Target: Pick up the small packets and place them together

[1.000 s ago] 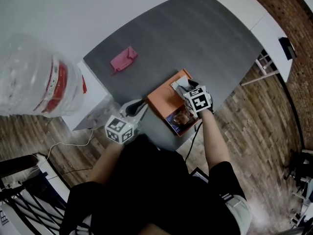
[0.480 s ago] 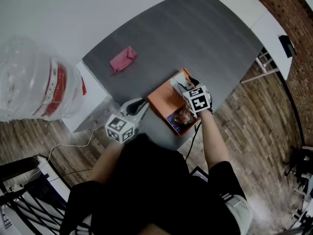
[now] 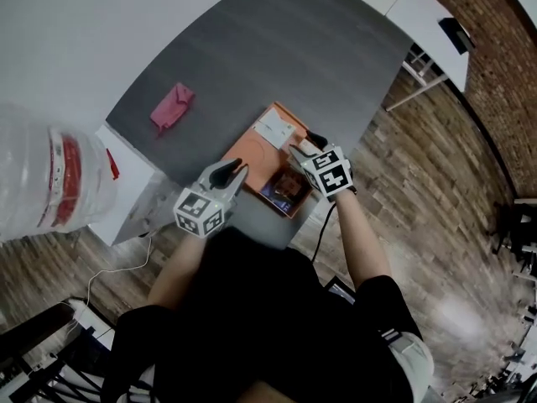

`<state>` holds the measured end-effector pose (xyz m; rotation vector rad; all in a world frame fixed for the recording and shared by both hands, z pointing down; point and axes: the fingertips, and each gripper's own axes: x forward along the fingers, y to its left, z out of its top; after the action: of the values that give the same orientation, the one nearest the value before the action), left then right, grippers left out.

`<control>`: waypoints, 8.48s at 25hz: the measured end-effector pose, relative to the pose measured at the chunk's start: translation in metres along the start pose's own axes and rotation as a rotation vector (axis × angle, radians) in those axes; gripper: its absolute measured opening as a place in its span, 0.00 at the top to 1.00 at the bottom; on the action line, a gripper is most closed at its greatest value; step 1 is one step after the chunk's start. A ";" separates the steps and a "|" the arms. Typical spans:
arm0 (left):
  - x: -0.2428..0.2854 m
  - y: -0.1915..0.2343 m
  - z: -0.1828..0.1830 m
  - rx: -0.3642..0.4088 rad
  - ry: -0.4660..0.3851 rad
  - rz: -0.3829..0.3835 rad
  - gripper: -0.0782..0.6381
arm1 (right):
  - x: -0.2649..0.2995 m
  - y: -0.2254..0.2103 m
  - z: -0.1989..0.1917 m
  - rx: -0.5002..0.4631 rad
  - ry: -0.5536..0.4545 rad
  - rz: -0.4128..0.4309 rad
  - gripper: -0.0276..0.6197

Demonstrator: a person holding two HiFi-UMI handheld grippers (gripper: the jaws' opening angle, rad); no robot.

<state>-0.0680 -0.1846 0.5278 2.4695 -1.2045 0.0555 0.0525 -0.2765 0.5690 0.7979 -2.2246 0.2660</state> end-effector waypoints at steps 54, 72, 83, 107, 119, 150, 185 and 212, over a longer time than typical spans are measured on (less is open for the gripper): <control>-0.008 -0.012 -0.018 -0.039 0.028 0.012 0.79 | -0.008 0.076 -0.104 -0.195 0.381 0.330 0.94; 0.005 -0.021 -0.010 -0.021 0.010 -0.012 0.79 | -0.063 0.075 -0.042 -0.140 0.157 0.341 0.95; -0.033 -0.001 -0.007 -0.037 -0.025 0.116 0.79 | -0.037 0.086 0.023 -0.133 0.064 0.479 0.95; -0.067 0.034 -0.020 -0.109 -0.042 0.236 0.79 | 0.044 0.105 0.031 -0.130 0.204 0.479 0.95; -0.063 0.036 -0.021 -0.105 -0.022 0.219 0.79 | 0.053 0.099 0.023 -0.281 0.194 0.364 0.67; 0.005 -0.016 -0.015 -0.036 0.041 -0.022 0.79 | -0.026 0.030 -0.061 -0.007 0.213 0.192 0.73; -0.012 0.020 -0.034 -0.127 0.061 0.016 0.79 | 0.030 0.070 -0.136 -0.097 0.687 0.188 0.60; 0.012 0.000 -0.027 -0.055 0.103 -0.069 0.79 | -0.027 0.064 -0.078 -0.036 0.339 0.189 0.95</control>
<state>-0.0570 -0.1840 0.5552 2.4267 -1.0640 0.1273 0.0728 -0.1813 0.6075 0.4814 -1.9769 0.4190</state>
